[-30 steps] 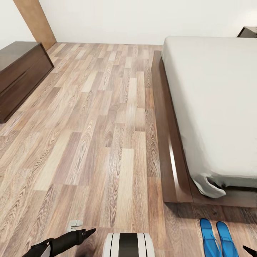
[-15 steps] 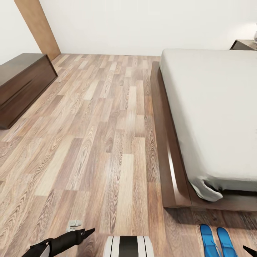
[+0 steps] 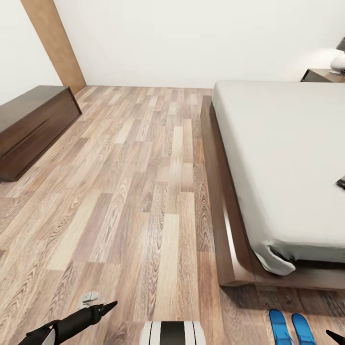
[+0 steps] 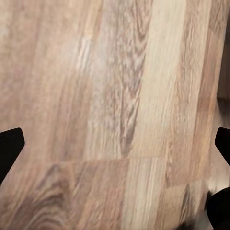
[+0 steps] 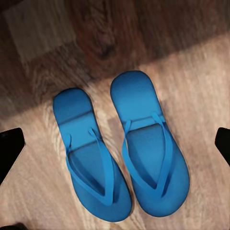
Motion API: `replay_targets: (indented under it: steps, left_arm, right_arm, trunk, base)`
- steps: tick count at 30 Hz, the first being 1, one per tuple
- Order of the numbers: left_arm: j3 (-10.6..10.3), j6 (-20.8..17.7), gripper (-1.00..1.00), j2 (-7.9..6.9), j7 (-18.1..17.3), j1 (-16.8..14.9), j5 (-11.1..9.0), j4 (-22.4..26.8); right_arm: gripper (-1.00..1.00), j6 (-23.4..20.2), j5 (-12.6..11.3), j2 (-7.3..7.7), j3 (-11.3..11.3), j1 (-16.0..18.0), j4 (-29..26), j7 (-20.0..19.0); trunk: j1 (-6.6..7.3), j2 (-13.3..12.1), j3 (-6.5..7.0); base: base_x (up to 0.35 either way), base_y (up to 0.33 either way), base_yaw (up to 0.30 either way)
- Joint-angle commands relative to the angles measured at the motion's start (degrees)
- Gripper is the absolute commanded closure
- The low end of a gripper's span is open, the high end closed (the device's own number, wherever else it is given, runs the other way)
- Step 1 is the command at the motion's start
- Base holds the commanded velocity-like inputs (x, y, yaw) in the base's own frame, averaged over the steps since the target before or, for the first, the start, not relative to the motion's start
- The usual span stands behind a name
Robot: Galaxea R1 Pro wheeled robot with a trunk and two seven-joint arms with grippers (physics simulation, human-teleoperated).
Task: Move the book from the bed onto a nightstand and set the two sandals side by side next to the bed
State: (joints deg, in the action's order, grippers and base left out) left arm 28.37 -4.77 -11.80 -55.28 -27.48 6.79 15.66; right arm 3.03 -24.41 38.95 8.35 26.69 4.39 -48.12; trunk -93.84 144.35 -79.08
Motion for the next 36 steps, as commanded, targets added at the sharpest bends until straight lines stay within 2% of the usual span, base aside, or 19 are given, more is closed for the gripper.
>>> replay_targets:
  steps: [1, 36]
  left_arm:
    - [0.51, -0.50, -1.00, 0.03, -0.34, -0.03, 0.51, 0.08]
    - [0.59, -0.42, -1.00, 0.11, -0.32, -0.03, 0.60, 0.08]
  right_arm:
    - [-1.00, 0.31, 0.33, 0.05, 0.44, 0.11, 0.27, -0.22]
    - [-1.00, 0.31, 0.33, 0.00, 0.43, 0.11, 0.27, -0.13]
  trunk:
    - [0.03, 0.00, 0.19]
    - [0.94, -0.47, 7.94]
  base:
    - [0.000, 0.000, 0.000]
    - [0.000, 0.000, 0.000]
